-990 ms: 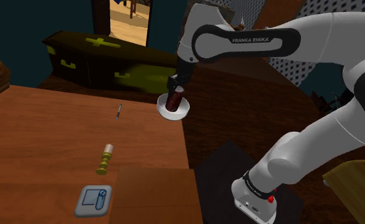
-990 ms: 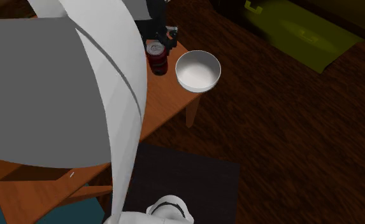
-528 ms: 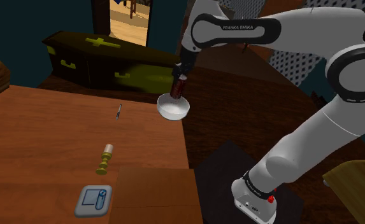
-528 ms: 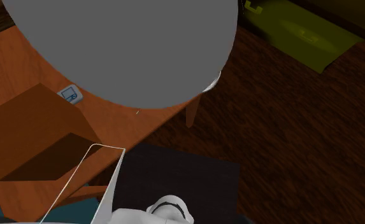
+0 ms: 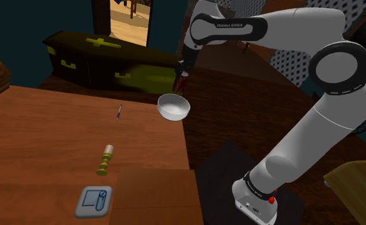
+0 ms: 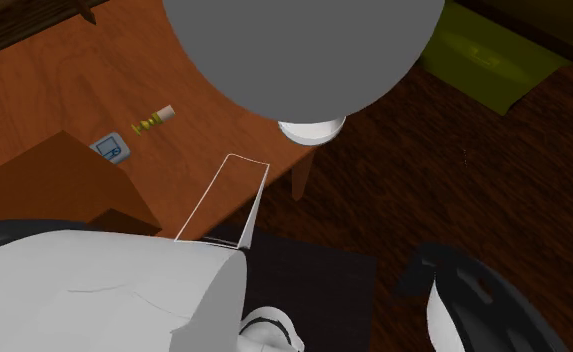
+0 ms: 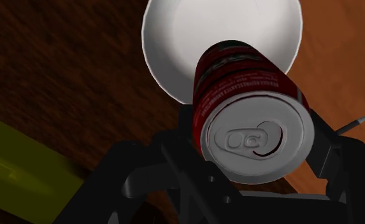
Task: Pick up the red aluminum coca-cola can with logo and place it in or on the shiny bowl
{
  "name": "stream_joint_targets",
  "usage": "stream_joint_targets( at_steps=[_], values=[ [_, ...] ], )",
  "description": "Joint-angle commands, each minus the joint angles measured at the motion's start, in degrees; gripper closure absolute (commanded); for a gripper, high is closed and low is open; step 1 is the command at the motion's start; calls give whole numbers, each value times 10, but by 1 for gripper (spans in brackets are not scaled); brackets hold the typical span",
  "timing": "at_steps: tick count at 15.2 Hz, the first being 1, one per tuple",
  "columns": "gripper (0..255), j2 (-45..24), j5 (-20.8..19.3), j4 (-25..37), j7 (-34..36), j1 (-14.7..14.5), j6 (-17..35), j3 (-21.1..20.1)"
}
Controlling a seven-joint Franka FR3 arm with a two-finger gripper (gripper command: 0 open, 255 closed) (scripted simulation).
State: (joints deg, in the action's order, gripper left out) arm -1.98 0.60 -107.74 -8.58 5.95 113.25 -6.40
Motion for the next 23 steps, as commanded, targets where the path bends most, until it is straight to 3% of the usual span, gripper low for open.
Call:
stream_joint_targets(
  at_steps=[1, 12, 13, 18, 23],
  values=[
    [255, -4, -1, -10, 0, 0, 15, 0],
    [255, -23, -3, -57, 2, -1, 80, -1],
    [0, -23, -3, -57, 2, -1, 80, -1],
    [0, -112, -34, -23, 364, -35, 88, 13],
    [0, -203, -17, 27, 659, -68, 84, 50]
  ],
)
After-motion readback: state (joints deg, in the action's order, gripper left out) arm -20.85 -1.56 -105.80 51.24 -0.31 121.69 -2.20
